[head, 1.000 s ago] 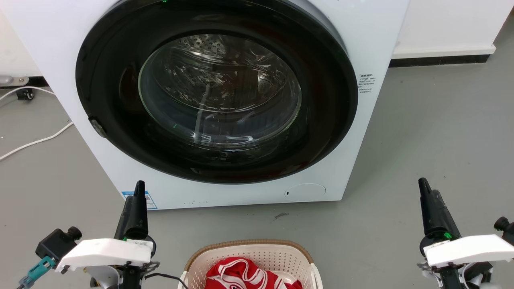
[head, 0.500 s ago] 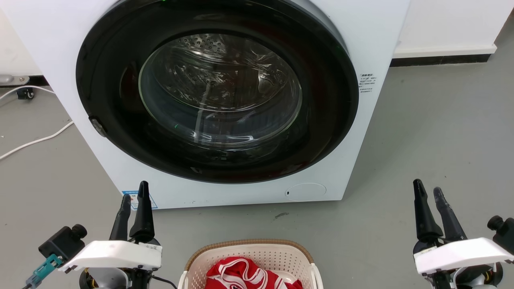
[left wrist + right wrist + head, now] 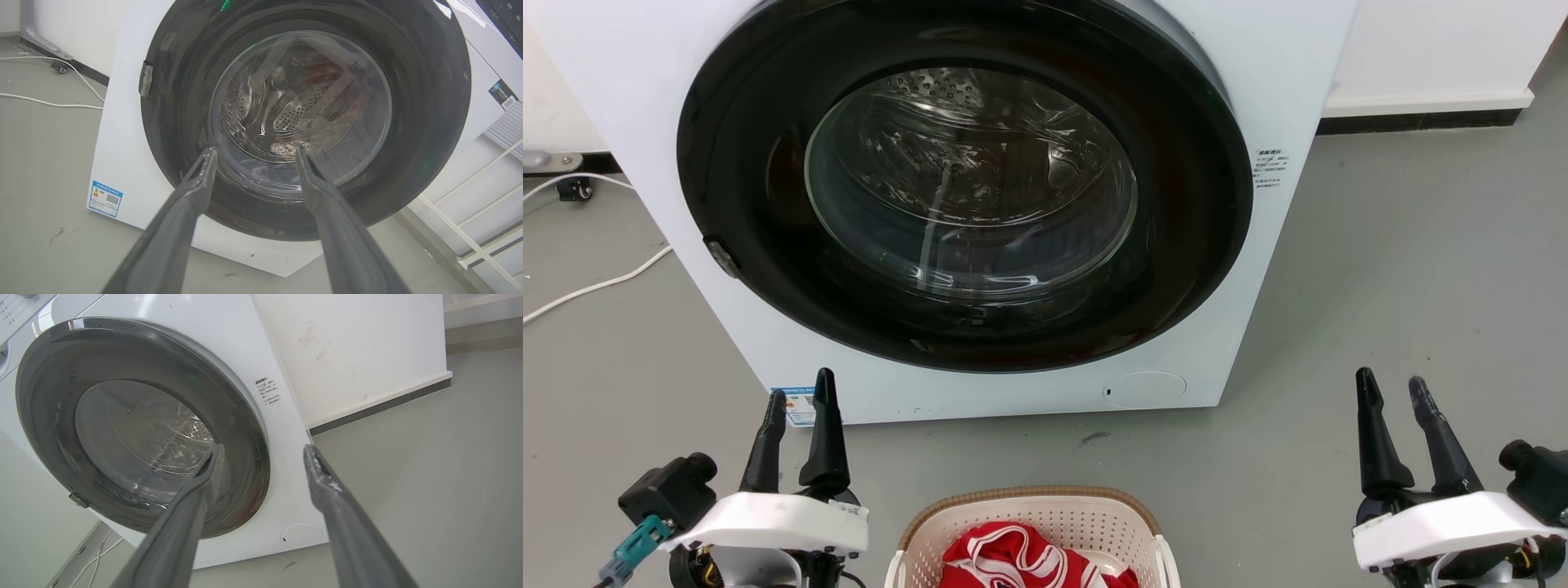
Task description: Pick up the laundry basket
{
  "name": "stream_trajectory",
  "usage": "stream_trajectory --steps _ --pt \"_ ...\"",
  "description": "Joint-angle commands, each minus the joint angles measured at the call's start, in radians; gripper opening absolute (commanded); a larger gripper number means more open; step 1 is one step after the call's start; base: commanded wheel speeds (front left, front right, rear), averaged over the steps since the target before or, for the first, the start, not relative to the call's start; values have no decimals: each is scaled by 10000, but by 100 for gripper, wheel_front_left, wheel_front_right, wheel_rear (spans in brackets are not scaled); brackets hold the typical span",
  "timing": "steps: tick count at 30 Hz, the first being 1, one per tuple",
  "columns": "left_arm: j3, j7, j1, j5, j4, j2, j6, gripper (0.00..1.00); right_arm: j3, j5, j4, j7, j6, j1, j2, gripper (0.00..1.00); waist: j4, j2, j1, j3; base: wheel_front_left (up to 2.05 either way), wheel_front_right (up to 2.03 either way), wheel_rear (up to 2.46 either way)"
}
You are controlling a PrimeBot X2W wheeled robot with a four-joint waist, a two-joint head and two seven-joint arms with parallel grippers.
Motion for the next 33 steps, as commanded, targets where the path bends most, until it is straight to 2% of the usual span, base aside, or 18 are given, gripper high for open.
stream_trajectory --steps 1,33 --pt "-23 -111 31 315 -175 35 33 100 31 -358 -178 -102 0 55 -18 100 1 0 0 2 0 0 0" --pt "-198 -828 346 3263 -328 42 285 100 333 -3788 -432 -828 -1 456 -11 100 4 0 0 17 0 0 0"
